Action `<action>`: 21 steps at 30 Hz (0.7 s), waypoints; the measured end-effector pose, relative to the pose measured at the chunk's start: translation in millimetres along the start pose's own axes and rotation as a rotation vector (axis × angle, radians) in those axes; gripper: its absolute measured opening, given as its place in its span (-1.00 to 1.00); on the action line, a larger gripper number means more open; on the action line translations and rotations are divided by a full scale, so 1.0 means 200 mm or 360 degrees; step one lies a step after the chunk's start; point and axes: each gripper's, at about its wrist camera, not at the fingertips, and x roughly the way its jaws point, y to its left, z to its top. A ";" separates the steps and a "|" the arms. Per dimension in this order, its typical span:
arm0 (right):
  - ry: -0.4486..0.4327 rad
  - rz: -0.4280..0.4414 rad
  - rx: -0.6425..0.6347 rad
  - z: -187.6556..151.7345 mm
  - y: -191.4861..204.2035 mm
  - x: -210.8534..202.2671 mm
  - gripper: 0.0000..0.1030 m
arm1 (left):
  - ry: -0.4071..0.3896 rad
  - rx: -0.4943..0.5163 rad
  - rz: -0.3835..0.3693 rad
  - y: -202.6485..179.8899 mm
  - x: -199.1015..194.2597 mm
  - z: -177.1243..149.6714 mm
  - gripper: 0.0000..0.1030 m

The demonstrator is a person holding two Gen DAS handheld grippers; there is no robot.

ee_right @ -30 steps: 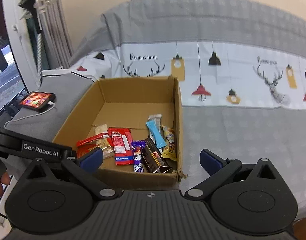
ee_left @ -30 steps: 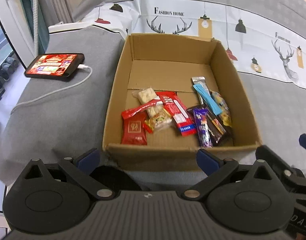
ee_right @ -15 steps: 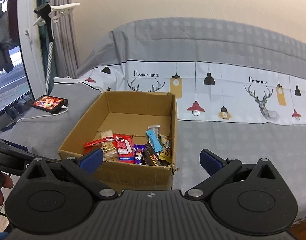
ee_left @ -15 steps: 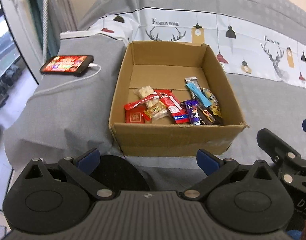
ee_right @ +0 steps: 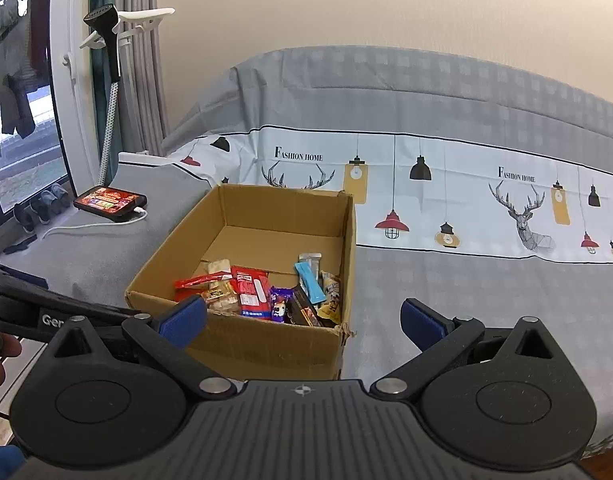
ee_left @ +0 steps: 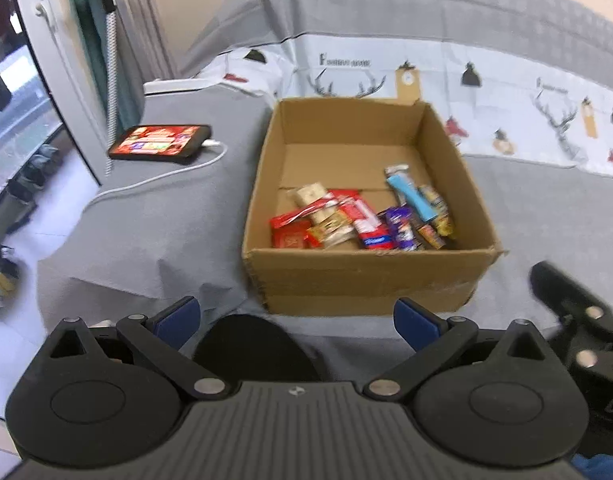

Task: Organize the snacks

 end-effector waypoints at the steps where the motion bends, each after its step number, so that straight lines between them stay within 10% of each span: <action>1: -0.0001 -0.0002 0.0002 0.00 0.00 0.00 0.99 | 0.0019 -0.0002 0.0022 0.00 0.00 0.00 1.00; 21: -0.0001 -0.0003 0.0006 0.00 0.01 0.00 0.99 | 0.0032 -0.0028 -0.0048 0.03 0.00 0.00 1.00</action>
